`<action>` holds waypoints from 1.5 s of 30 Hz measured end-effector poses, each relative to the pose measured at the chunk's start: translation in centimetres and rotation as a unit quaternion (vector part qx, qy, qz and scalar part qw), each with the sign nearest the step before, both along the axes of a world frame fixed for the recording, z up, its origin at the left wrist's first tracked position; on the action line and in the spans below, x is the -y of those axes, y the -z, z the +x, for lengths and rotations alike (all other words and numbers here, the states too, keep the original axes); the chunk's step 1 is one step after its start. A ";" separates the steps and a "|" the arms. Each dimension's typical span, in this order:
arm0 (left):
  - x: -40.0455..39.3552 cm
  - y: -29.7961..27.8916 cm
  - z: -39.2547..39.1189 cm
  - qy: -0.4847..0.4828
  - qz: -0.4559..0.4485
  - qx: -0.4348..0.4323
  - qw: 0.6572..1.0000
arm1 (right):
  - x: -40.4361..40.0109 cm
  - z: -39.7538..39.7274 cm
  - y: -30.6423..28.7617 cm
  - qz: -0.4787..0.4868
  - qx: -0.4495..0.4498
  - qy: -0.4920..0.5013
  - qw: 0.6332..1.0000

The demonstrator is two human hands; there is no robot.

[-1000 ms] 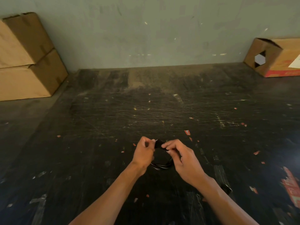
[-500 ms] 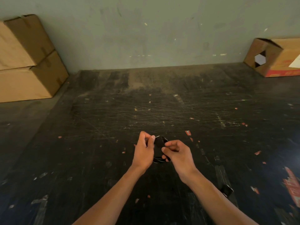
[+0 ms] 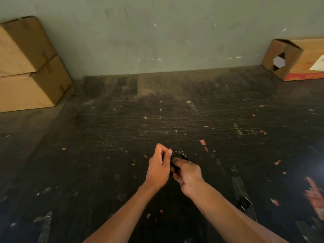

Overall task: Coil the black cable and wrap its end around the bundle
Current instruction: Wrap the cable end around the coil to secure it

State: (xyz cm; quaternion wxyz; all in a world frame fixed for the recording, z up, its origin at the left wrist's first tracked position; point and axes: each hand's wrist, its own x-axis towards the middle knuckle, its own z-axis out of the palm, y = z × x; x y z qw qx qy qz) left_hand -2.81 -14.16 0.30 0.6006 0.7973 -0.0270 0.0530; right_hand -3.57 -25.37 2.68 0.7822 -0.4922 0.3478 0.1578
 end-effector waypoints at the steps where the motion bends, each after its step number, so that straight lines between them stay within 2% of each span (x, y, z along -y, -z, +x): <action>1: 0.1 0.1 -0.2 0.010 -0.006 -0.005 1.000 | -0.2 0.0 -0.1 0.033 0.003 0.015 0.999; 7: 0.2 0.2 -0.2 0.014 -0.013 -0.042 0.999 | -0.4 -0.5 0.1 0.159 -0.001 0.058 0.986; 10: 0.5 0.4 -0.2 0.009 -0.025 -0.080 0.996 | -0.2 -0.5 0.3 0.183 -0.004 0.062 0.981; 12: 0.6 0.4 -0.1 0.005 -0.067 -0.130 0.989 | 0.1 -0.4 0.6 0.177 -0.004 0.053 0.983; 14: 0.5 0.3 0.1 0.002 -0.087 -0.201 0.976 | 0.6 -0.2 0.7 0.160 0.001 0.036 0.986; 16: 0.4 0.5 0.3 0.008 -0.067 -0.232 0.970 | 1.0 0.0 0.8 0.138 0.001 0.010 0.990; 21: 0.3 0.9 0.1 -0.035 -0.064 -0.182 0.981 | 2.2 0.2 0.9 0.075 0.004 -0.081 0.994; 24: 0.3 1.1 -0.1 -0.035 -0.058 -0.180 0.981 | 2.3 -0.3 1.5 -0.032 0.043 -0.145 0.988; 27: 0.4 1.1 -0.1 -0.026 -0.026 -0.182 0.983 | 2.0 -0.8 2.1 -0.180 0.122 -0.144 0.966; 29: 0.3 1.2 -0.3 -0.016 -0.001 -0.172 0.985 | 2.0 -1.2 2.2 -0.237 0.181 -0.143 0.944; 31: 0.1 1.3 -0.4 -0.005 0.001 -0.165 0.986 | 2.1 -1.4 2.2 -0.235 0.215 -0.160 0.934; 34: -0.3 1.1 -0.4 0.000 0.014 -0.164 0.986 | 2.5 -1.7 2.4 -0.184 0.235 -0.197 0.934; 36: -0.5 0.9 -0.3 0.012 0.018 -0.168 0.986 | 2.6 -1.8 2.7 -0.226 0.269 -0.222 0.910; 41: -0.4 0.4 -0.3 0.054 0.036 -0.165 0.984 | 2.7 -2.1 3.1 -0.438 0.400 -0.214 0.776; 45: -0.3 0.3 -0.3 0.092 0.074 -0.161 0.980 | 3.3 -2.0 3.7 -0.514 0.445 -0.229 0.697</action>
